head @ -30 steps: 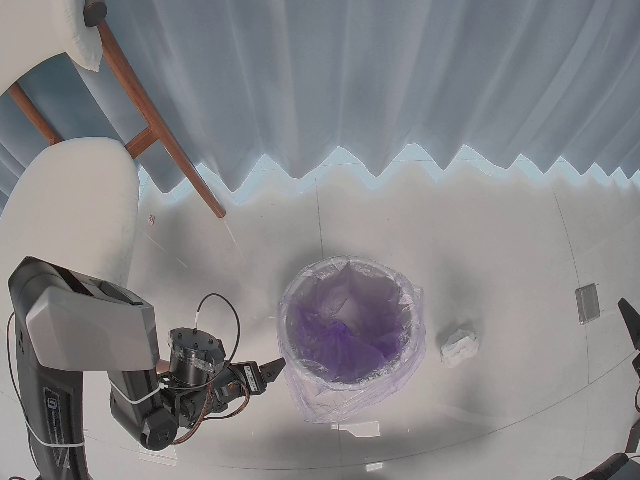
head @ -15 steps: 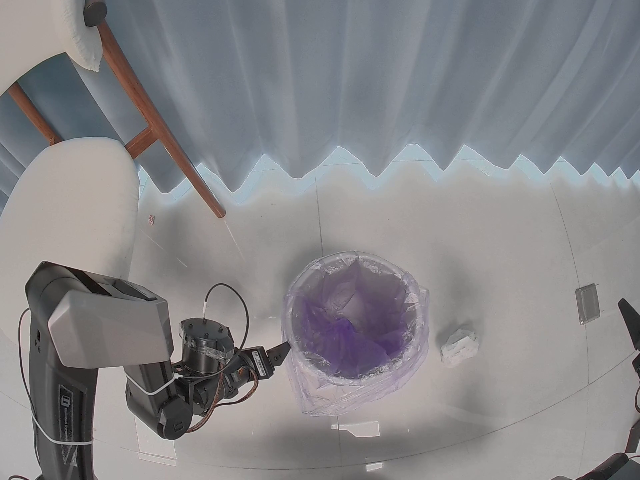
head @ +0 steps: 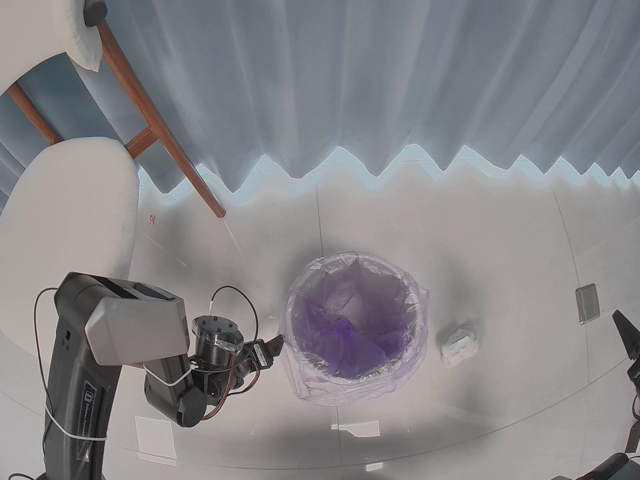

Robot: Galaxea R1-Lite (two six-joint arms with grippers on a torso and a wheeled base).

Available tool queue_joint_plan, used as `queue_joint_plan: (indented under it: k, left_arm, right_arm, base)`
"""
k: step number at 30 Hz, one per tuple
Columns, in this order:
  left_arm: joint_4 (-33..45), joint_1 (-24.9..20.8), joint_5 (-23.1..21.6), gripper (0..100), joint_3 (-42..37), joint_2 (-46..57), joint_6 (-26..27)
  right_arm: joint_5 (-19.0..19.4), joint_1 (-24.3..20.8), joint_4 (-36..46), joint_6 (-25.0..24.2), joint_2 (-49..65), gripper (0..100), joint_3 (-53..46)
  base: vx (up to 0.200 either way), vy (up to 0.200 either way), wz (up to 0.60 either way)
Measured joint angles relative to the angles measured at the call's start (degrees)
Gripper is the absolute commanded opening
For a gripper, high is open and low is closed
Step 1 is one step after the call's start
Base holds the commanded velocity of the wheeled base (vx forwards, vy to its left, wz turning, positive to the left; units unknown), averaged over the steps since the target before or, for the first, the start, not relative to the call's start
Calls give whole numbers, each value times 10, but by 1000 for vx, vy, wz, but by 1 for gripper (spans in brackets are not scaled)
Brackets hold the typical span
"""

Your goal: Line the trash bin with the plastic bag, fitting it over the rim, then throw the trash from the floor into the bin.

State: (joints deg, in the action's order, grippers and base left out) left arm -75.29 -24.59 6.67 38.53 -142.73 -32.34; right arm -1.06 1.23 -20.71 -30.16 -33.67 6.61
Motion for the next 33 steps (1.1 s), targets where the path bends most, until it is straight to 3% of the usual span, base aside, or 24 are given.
queue_joint_plan:
  k: [5,11,15,25,33]
  left_arm:
    - [11,-2,11,100,22,-25,4]
    - [76,-4,41,100,44,-35,7]
    - [94,-4,56,100,57,-36,36]
    - [14,-23,50,100,27,-31,49]
    - [-59,-36,49,100,-98,7,46]
  right_arm:
    - [0,0,7,6,6,100,1]
    - [0,0,9,10,13,100,-1]
    - [0,0,20,15,16,100,-2]
    - [0,0,55,17,37,100,0]
    - [2,0,62,16,44,100,5]
  base:
    - [0,0,0]
    - [0,0,0]
    - [0,0,0]
    - [0,0,0]
    - [0,0,0]
